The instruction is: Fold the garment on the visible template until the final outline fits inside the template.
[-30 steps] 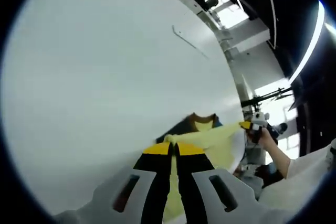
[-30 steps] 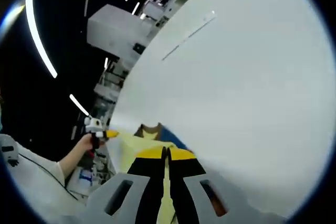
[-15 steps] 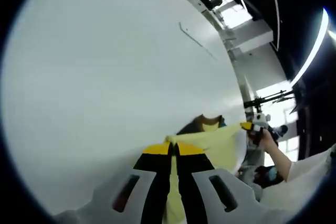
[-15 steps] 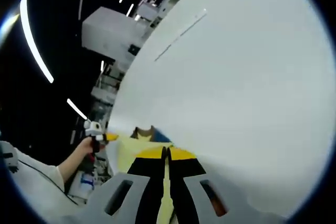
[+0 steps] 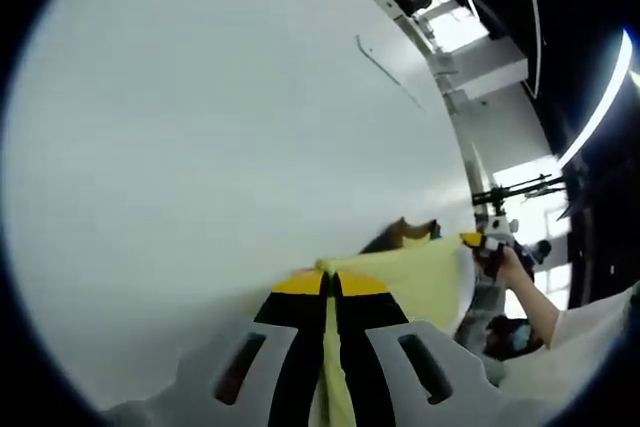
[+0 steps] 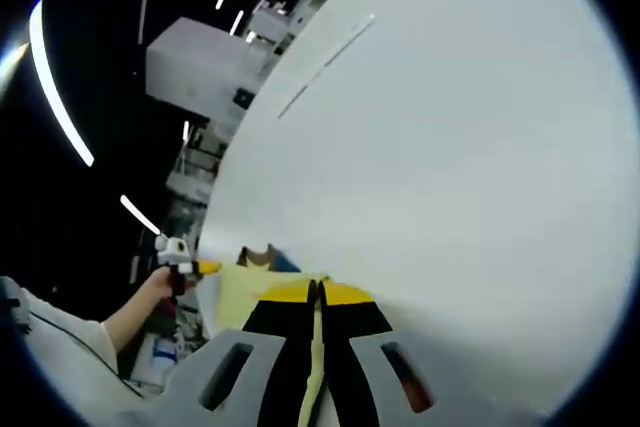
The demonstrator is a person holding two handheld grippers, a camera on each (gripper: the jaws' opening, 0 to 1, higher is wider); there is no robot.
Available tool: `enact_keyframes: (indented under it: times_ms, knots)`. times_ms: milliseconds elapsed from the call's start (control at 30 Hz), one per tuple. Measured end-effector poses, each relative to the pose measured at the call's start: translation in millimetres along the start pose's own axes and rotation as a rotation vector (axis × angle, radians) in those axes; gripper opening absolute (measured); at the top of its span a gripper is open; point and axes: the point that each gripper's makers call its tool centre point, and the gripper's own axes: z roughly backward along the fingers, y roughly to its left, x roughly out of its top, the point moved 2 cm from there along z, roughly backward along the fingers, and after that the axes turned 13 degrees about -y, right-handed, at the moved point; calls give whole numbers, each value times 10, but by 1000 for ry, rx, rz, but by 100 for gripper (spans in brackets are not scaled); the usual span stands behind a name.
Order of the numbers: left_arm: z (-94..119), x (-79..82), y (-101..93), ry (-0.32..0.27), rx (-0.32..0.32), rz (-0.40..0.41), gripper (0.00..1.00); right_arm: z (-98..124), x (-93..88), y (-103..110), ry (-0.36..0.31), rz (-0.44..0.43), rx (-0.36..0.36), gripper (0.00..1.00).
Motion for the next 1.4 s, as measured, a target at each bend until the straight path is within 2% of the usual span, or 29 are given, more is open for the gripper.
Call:
enact_keyframes:
  times_ms: [467, 667, 800, 900, 1133, 1400]
  knots:
    - [-37, -40, 67, 9, 12, 2, 0, -30, -32, -101, 3, 14, -31, 2]
    - [-54, -60, 89, 21, 24, -23, 0, -46, -64, -137, 8, 37, -50, 2]
    - [-61, -67, 94, 33, 37, -48, 0, -44, -64, -132, 5, 65, -44, 2]
    - [-65, -68, 76, 50, 47, -107, 0, -10, -85, -95, -8, 95, -44, 2]
    - [-54, -82, 52, 54, 60, -149, 0, -21, -76, -97, -6, 164, -41, 3]
    - [7, -64, 46, 53, 74, -178, 0, 31, -18, -154, -19, 192, -70, 1]
